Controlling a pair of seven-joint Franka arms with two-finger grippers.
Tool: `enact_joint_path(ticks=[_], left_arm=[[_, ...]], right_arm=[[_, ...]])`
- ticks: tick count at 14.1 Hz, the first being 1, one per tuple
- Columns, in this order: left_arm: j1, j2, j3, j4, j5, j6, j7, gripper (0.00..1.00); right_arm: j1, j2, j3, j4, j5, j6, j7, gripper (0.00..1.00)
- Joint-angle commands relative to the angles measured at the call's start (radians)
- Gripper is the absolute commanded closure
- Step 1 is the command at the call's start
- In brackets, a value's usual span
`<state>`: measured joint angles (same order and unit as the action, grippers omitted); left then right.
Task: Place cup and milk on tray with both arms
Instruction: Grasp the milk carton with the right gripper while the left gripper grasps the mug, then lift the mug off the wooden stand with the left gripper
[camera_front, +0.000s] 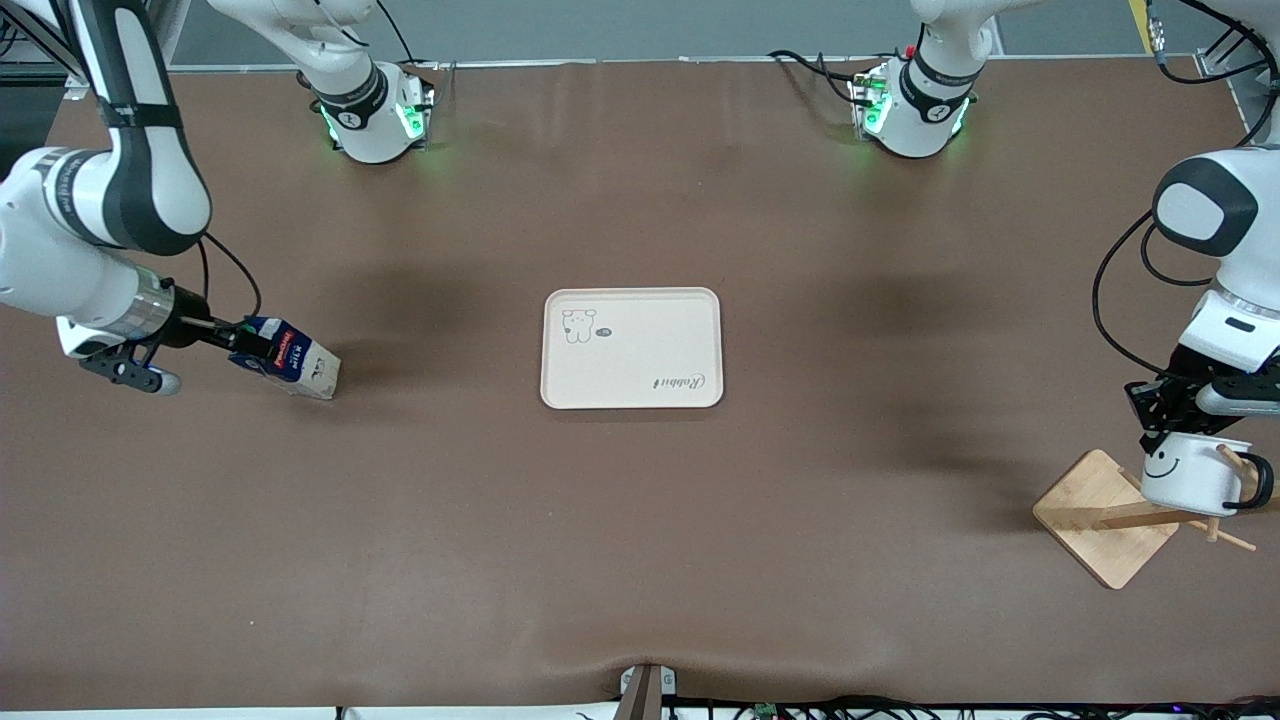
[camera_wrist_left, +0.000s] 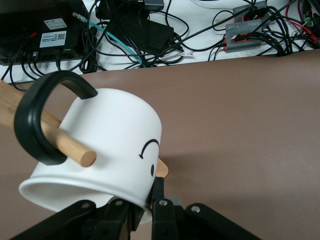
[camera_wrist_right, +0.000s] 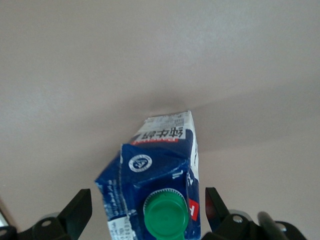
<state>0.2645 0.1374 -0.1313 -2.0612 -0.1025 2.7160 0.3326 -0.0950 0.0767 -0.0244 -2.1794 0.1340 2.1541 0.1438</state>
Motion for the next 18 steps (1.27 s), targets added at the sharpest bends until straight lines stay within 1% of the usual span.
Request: enact_joint_path(ticks=[1, 3, 5, 6, 7, 8, 9, 10, 11, 12, 14, 15, 16, 18], left_arm=[[0.005, -0.047, -0.024, 0.006, -0.022, -0.07, 0.017, 1.0], [0.005, -0.073, -0.042, 0.006, -0.025, -0.134, -0.004, 1.0], [0.005, -0.099, -0.067, 0.006, -0.025, -0.195, -0.076, 1.0], [0.005, -0.111, -0.085, 0.007, -0.025, -0.226, -0.114, 1.0], [0.005, -0.119, -0.103, 0.007, -0.025, -0.249, -0.145, 1.0], [0.005, -0.125, -0.117, 0.007, -0.025, -0.272, -0.176, 1.0], [0.005, -0.13, -0.132, 0.007, -0.025, -0.291, -0.217, 1.0], [0.005, -0.131, -0.157, 0.007, -0.025, -0.303, -0.266, 1.0], [0.005, -0.131, -0.178, 0.009, -0.025, -0.314, -0.318, 1.0], [0.004, -0.13, -0.206, 0.009, -0.025, -0.324, -0.38, 1.0], [0.002, -0.118, -0.26, 0.01, -0.014, -0.331, -0.505, 1.0], [0.001, -0.113, -0.284, 0.01, -0.013, -0.331, -0.558, 1.0], [0.001, -0.102, -0.303, 0.01, -0.011, -0.329, -0.595, 1.0], [-0.004, -0.09, -0.321, 0.01, -0.011, -0.331, -0.629, 1.0]], right_arm=[[0.009, -0.063, -0.002, -0.08, 0.007, 0.036, 0.007, 0.0], [0.011, -0.066, 0.0, -0.086, 0.007, 0.038, 0.01, 0.0], [0.006, -0.061, -0.002, -0.106, 0.007, 0.053, 0.01, 0.0], [0.008, -0.061, -0.002, -0.117, 0.007, 0.073, 0.01, 0.03], [0.008, -0.06, -0.002, -0.115, 0.007, 0.075, 0.008, 0.28], [0.008, -0.06, -0.002, -0.112, 0.007, 0.076, 0.008, 0.44], [0.008, -0.058, -0.002, -0.108, 0.007, 0.076, 0.008, 0.57], [0.006, -0.058, -0.002, -0.103, 0.007, 0.069, 0.008, 0.74], [0.006, -0.058, -0.002, -0.086, 0.007, 0.059, 0.004, 0.8], [0.003, -0.057, -0.003, -0.053, 0.006, 0.031, -0.003, 0.8], [0.001, -0.039, -0.003, 0.068, -0.001, -0.121, -0.004, 0.82], [0.0, -0.025, -0.003, 0.138, -0.004, -0.204, -0.006, 0.95], [0.001, -0.012, -0.003, 0.195, -0.007, -0.264, -0.007, 1.0], [-0.003, 0.017, -0.003, 0.286, -0.007, -0.335, -0.042, 1.0]])
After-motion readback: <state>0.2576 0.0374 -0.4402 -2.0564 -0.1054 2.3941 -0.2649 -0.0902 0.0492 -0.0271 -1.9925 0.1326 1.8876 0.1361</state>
